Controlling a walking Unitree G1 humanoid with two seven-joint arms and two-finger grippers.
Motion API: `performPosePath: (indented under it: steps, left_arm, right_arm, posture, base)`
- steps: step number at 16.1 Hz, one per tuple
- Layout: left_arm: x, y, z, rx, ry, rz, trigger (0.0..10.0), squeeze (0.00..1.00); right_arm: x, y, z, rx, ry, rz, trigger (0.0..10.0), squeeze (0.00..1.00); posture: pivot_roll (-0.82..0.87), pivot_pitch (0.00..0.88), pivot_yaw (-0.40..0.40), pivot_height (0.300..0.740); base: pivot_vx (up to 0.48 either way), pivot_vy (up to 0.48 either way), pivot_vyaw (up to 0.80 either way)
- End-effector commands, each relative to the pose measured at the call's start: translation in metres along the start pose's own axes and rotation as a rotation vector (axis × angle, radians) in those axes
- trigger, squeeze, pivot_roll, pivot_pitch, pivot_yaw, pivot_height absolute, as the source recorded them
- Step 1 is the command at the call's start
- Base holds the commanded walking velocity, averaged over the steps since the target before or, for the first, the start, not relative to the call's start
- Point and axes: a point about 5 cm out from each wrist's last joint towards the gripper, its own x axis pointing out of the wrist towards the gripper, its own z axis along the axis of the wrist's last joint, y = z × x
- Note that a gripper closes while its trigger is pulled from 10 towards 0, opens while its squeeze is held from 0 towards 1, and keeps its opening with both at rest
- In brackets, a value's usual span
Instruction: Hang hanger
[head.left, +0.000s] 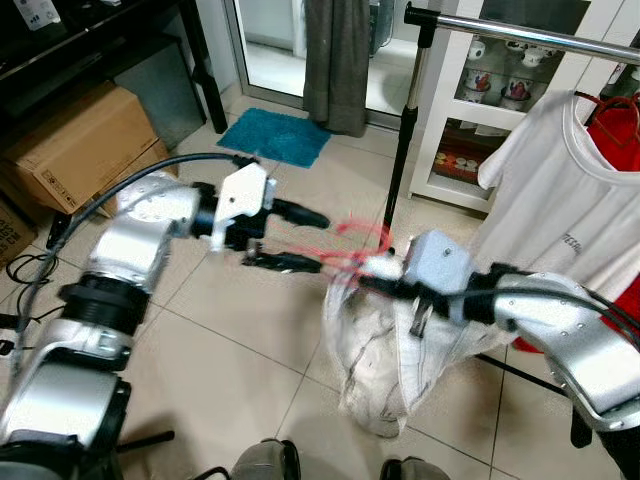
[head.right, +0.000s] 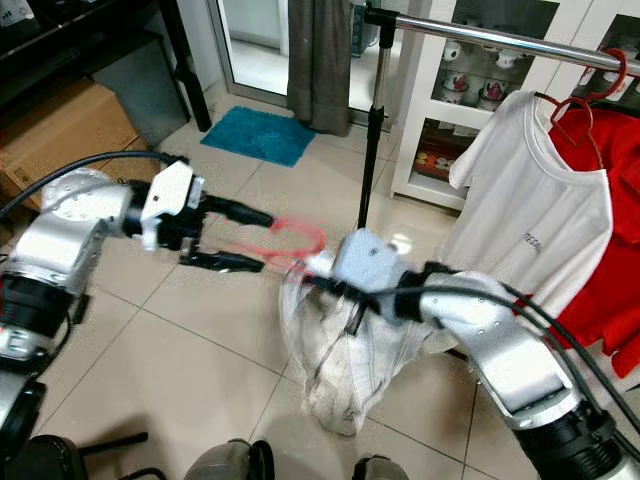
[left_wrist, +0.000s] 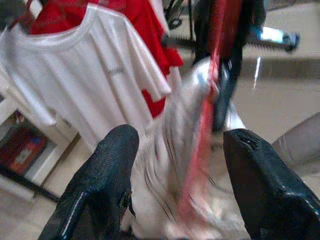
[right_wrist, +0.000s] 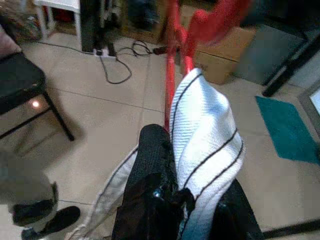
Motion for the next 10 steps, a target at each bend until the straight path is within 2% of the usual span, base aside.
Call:
performPosePath:
  steps: [1, 3, 6, 7, 8, 9, 10]
  left_arm:
    - [-0.001, 0.003, 0.013, 0.003, -0.031, -0.025, 10.0, 0.00]
    - [-0.001, 0.000, 0.011, -0.019, -0.003, -0.067, 10.0, 0.00]
    - [-0.003, -0.001, -0.008, -0.013, 0.139, -0.046, 10.0, 0.00]
    - [-0.002, -0.001, -0.010, -0.021, 0.142, -0.047, 10.0, 0.00]
    - [0.000, -0.002, -0.012, -0.028, 0.141, -0.049, 7.2, 0.00]
    - [0.004, -0.004, -0.015, -0.046, 0.132, -0.064, 0.0, 0.00]
    - [0.005, -0.005, -0.016, -0.037, 0.142, -0.066, 0.0, 0.00]
  right_arm:
    - [-0.001, 0.001, 0.012, -0.049, -0.049, 0.016, 0.0, 0.00]
    - [-0.002, 0.002, 0.007, -0.047, -0.029, 0.023, 0.0, 0.00]
    - [-0.002, 0.002, 0.009, -0.050, -0.033, 0.029, 0.0, 0.00]
    - [-0.001, 0.002, 0.009, -0.051, -0.034, 0.029, 0.0, 0.00]
    - [-0.001, 0.002, 0.010, -0.054, -0.036, 0.031, 0.0, 0.00]
    - [-0.001, 0.002, 0.011, -0.055, -0.037, 0.033, 0.0, 0.00]
    - [-0.001, 0.003, 0.011, -0.056, -0.036, 0.034, 0.0, 0.00]
  posture:
    - [-0.07, 0.102, 0.081, 0.740]
    - [-0.07, 0.104, 0.084, 0.740]
    - [-0.07, 0.104, 0.083, 0.740]
    - [-0.07, 0.104, 0.083, 0.740]
    - [-0.07, 0.104, 0.083, 0.740]
    - [-0.07, 0.102, 0.086, 0.740]
    - [-0.07, 0.102, 0.086, 0.740]
  base:
    - [0.000, 0.000, 0.00]
    - [0.000, 0.000, 0.00]
    - [0.000, 0.000, 0.00]
    - [0.000, 0.000, 0.00]
    - [0.000, 0.000, 0.00]
    - [0.000, 0.000, 0.00]
    - [0.000, 0.000, 0.00]
